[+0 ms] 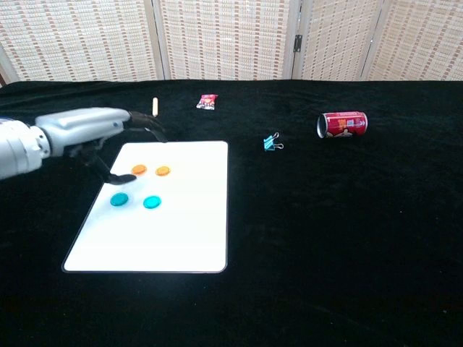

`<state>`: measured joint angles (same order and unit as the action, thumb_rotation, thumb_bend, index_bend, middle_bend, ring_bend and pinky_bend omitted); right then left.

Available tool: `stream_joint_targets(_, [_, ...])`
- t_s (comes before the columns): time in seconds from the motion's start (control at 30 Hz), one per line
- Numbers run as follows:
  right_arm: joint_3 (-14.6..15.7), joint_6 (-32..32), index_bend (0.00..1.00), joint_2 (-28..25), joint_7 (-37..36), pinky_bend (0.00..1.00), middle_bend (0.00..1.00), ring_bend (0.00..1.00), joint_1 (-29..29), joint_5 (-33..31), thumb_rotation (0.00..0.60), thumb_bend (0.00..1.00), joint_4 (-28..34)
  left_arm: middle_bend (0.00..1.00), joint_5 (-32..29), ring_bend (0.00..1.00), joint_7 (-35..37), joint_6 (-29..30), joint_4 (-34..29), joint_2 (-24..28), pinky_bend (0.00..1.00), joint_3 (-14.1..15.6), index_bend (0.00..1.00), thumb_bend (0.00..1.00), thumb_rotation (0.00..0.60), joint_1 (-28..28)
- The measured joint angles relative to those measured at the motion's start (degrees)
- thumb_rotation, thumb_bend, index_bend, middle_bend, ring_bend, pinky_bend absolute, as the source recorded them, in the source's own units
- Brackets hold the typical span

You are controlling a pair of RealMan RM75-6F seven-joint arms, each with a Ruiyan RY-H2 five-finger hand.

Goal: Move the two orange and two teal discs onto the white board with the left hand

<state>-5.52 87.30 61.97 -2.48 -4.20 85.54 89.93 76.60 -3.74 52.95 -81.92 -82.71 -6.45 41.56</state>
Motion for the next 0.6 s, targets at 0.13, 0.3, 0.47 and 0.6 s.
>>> stream_joint_targets(0.13, [0.0, -0.2, 0.00, -0.4, -1.7, 0.01, 0.03, 0.01, 0.0, 0.1, 0.600, 0.34, -0.2, 0.12, -0.1, 0.00, 2.5, 5.5, -2.8, 5.1, 0.00, -0.7, 0.24, 0.39, 0.600, -3.7])
stream_joint_targets(0.3, [0.1, -1.5, 0.00, -1.0, -5.0, 0.01, 0.03, 0.01, -0.3, 0.1, 0.600, 0.34, -1.2, 0.12, -2.1, 0.00, 3.5, 12.3, -5.6, 10.5, 0.00, -1.2, 0.23, 0.39, 0.600, -9.5])
stream_joint_targets(0.47, [0.8, -3.9, 0.00, -1.5, -8.5, 0.01, 0.02, 0.01, -0.9, 0.2, 0.600, 0.34, -2.2, 0.11, -4.0, 0.00, 2.0, 18.1, -8.1, 13.7, 0.00, -0.5, 0.22, 0.39, 0.600, -15.1])
stream_joint_targets(0.6, [1.4, -5.3, 0.00, -1.2, -10.4, 0.01, 0.01, 0.01, -1.3, 0.2, 0.600, 0.34, -2.9, 0.10, -4.4, 0.00, 1.0, 22.1, -10.0, 15.2, 0.00, 0.5, 0.21, 0.39, 0.600, -19.0])
